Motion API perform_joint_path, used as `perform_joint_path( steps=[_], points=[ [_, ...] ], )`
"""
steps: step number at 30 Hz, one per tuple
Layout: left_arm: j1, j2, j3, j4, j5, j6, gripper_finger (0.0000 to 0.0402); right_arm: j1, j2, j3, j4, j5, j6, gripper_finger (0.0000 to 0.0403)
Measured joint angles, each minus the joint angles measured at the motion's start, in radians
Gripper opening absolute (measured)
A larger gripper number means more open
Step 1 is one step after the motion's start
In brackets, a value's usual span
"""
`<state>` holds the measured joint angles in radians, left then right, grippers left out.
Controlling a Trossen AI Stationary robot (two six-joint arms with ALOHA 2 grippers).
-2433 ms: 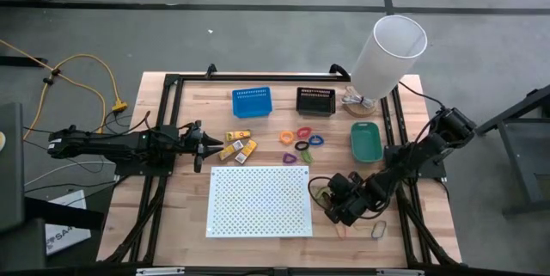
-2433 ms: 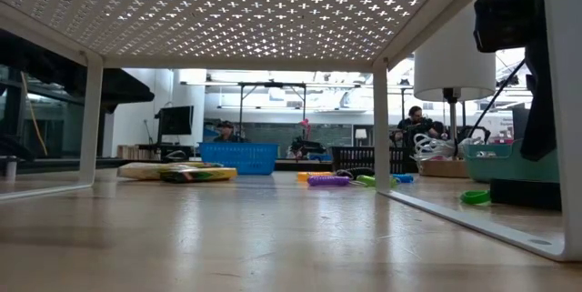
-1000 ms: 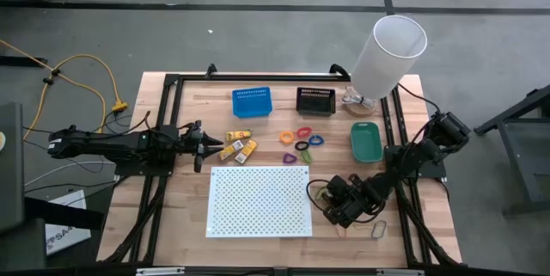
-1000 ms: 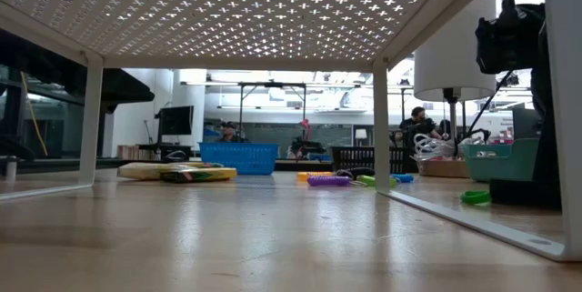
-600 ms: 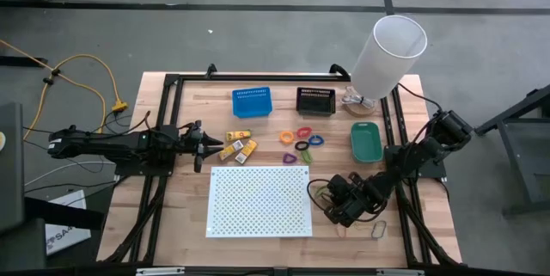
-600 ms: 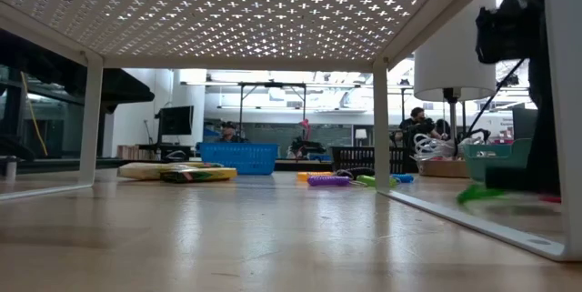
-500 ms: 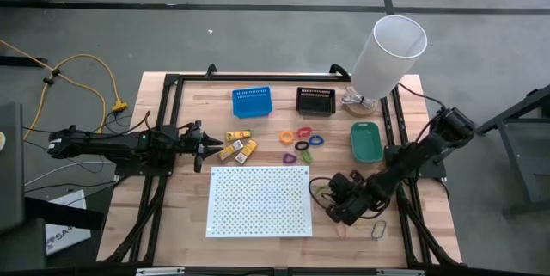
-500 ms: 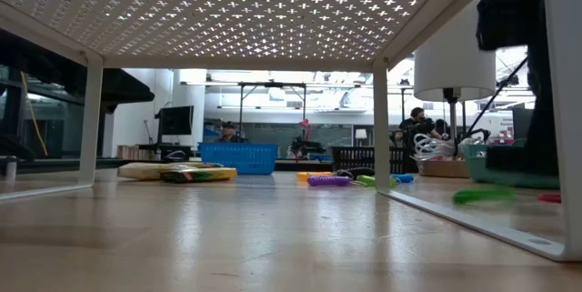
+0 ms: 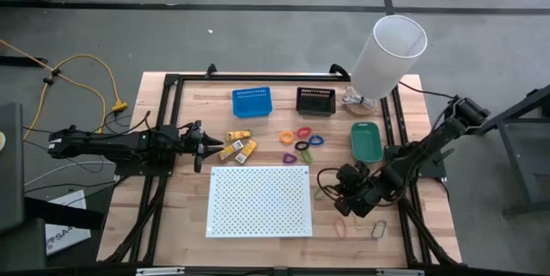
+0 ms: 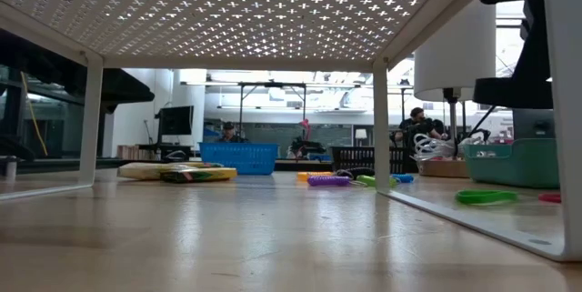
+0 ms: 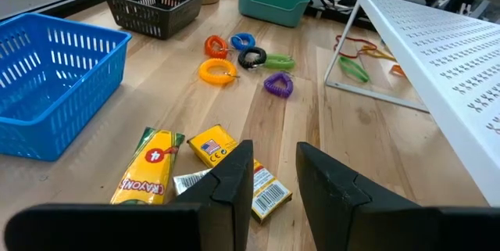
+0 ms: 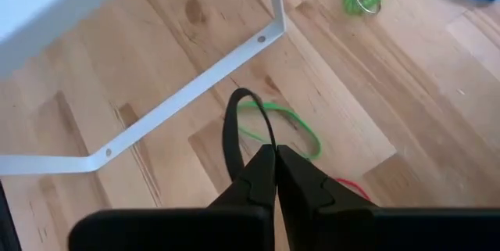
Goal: Pick & Place Office Desk Supplies
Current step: Put the black rubber band into the green bin
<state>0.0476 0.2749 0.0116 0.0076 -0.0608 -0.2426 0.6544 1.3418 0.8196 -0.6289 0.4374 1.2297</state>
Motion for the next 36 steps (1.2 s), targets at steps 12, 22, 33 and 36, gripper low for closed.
perform_joint_path(
  steps=[12,22,33,36],
  points=[
    [0.000,0.000,0.000,0.000,0.000,0.000,0.0095,-0.002,-0.061,0.000,-0.266,0.060,0.161,0.0003],
    [0.000,0.000,0.000,0.000,0.000,0.000,0.0095,-0.032,-0.230,0.000,-0.517,0.104,0.275,0.0002],
    [0.000,0.000,0.000,0.000,0.000,0.000,0.0095,-0.176,-0.340,0.000,-0.688,0.103,0.282,0.0003],
    [0.000,0.000,0.000,0.000,0.000,0.000,0.0095,-0.234,-0.364,0.000,-0.693,0.094,0.255,0.0003]
  ],
)
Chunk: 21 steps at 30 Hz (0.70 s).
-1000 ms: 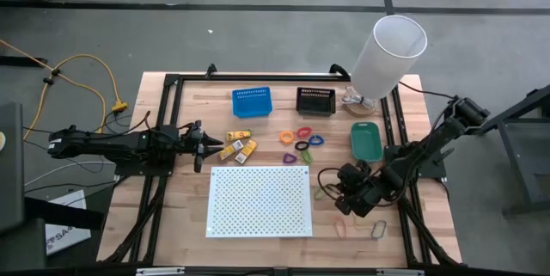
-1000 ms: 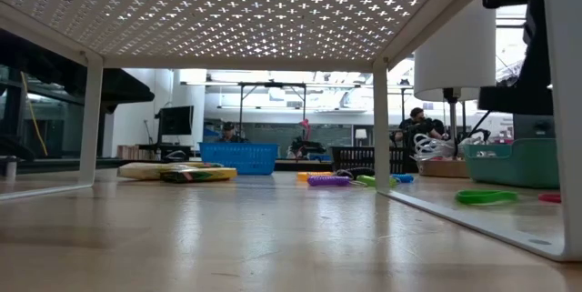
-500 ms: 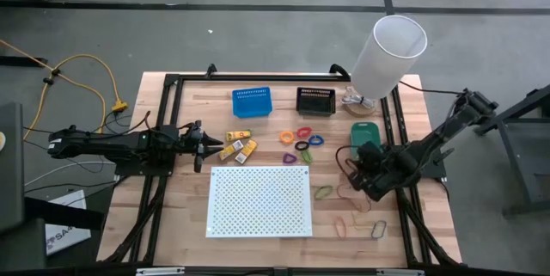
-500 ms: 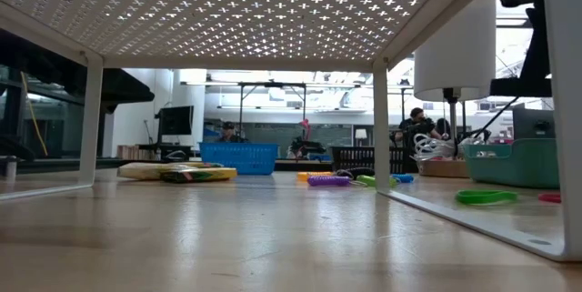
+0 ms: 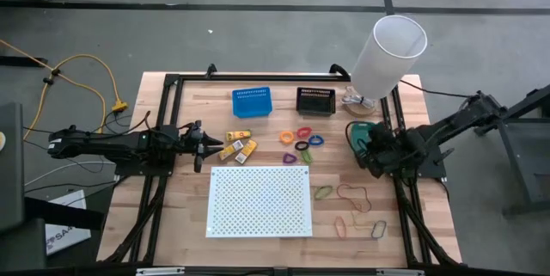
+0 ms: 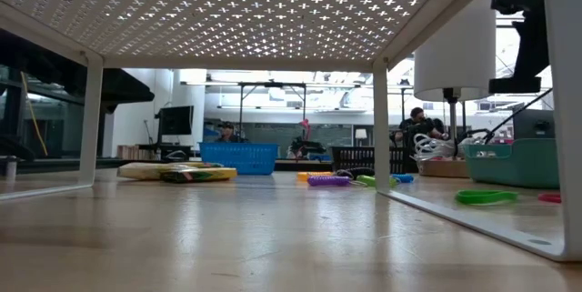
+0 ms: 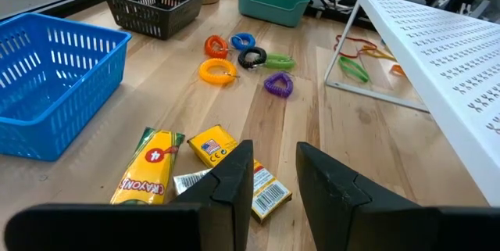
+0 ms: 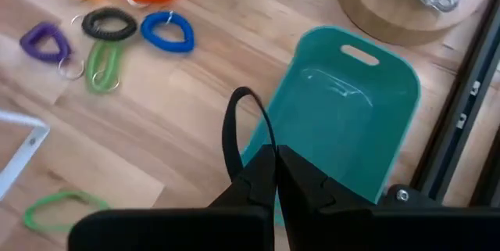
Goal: Pick & Place Office Desk Supplies
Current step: Put the black rubber band into the green bin
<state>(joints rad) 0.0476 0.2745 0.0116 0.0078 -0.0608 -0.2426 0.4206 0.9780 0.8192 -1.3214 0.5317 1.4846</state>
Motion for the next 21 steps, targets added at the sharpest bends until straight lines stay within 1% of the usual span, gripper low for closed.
perform_joint_path(
  steps=[6,11,15,18,21],
  points=[
    [0.000,0.000,0.000,0.000,0.000,0.000,0.0095,-0.123,-0.053,0.000,0.000,-0.021,-0.061,0.0003],
    [0.000,0.000,0.000,0.000,0.000,0.000,0.0095,-0.221,-0.061,-0.016,0.004,-0.059,-0.102,0.0003],
    [0.000,0.000,0.000,0.000,0.000,0.000,0.0095,-0.285,-0.060,-0.086,0.077,-0.072,-0.138,0.0004],
    [0.000,0.000,0.000,0.000,0.000,0.000,0.0095,-0.324,-0.060,-0.151,0.152,-0.115,-0.147,0.0004],
    [0.000,0.000,0.000,0.000,0.000,0.000,0.0095,-0.358,-0.060,-0.210,0.223,-0.137,-0.156,0.0004]
  ],
)
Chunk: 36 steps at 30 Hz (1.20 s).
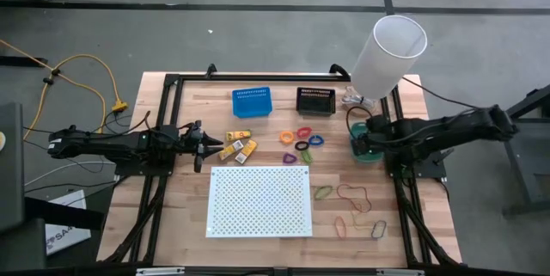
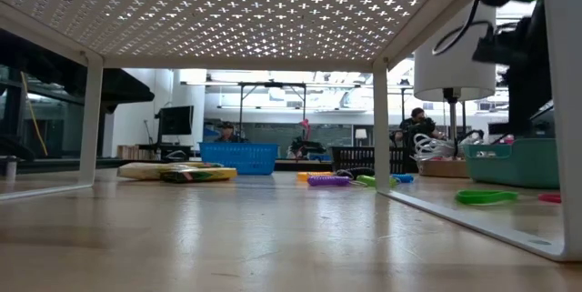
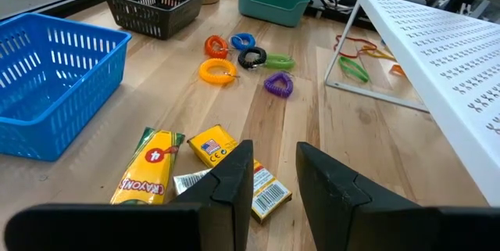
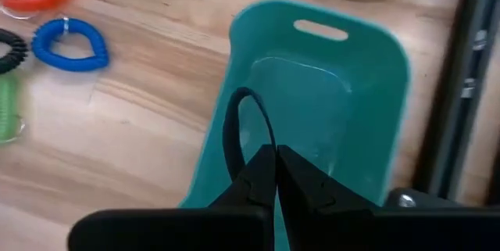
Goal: Pick & Place Office Desk Supplies
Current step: Put the black rubber band into the green bin
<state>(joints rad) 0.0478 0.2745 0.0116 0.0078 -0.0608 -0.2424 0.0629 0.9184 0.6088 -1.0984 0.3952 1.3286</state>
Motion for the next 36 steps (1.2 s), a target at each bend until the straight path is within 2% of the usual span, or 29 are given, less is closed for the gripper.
perform_joint_path(
  steps=[10,32,36],
  points=[
    [0.000,0.000,0.000,0.000,0.000,0.000,0.0095,-0.093,0.011,-0.108,0.185,-0.036,-0.066,0.0004],
    [0.000,0.000,0.000,0.000,0.000,0.000,0.0095,-0.118,0.020,-0.115,0.212,-0.055,-0.096,0.0005],
    [0.000,0.000,0.000,0.000,0.000,0.000,0.0095,-0.118,0.020,-0.115,0.214,-0.055,-0.096,0.0015]
  ],
)
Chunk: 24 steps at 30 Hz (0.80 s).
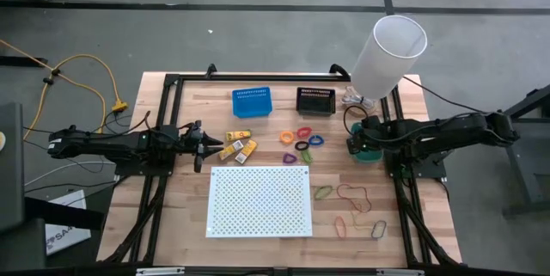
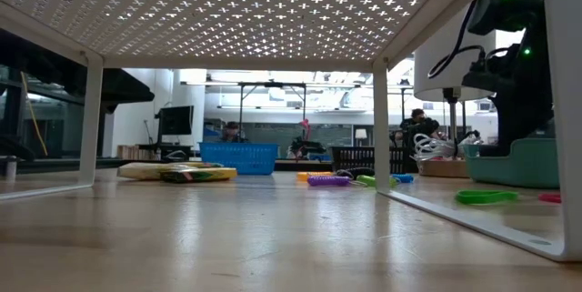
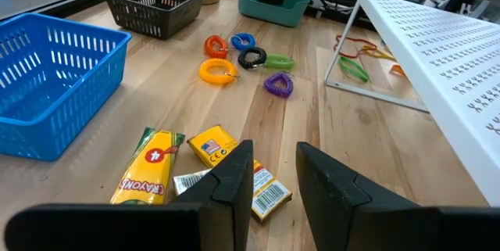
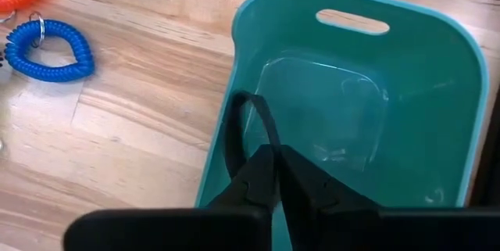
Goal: Pick & Place Office Desk Supplies
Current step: Put the black rubber band into the green bin, then put the green rubber band into the green bin
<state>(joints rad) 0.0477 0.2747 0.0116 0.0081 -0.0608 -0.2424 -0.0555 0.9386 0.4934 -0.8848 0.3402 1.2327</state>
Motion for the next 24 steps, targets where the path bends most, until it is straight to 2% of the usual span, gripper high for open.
perform_joint_path(
  steps=[11,24],
  points=[
    [0.000,0.000,0.000,0.000,0.000,0.000,0.0095,0.000,0.000,0.000,0.001,0.000,0.004,0.0071],
    [0.000,0.000,0.000,0.000,0.000,0.000,0.0095,0.000,0.000,0.000,0.007,0.000,0.004,0.0074]
  ],
)
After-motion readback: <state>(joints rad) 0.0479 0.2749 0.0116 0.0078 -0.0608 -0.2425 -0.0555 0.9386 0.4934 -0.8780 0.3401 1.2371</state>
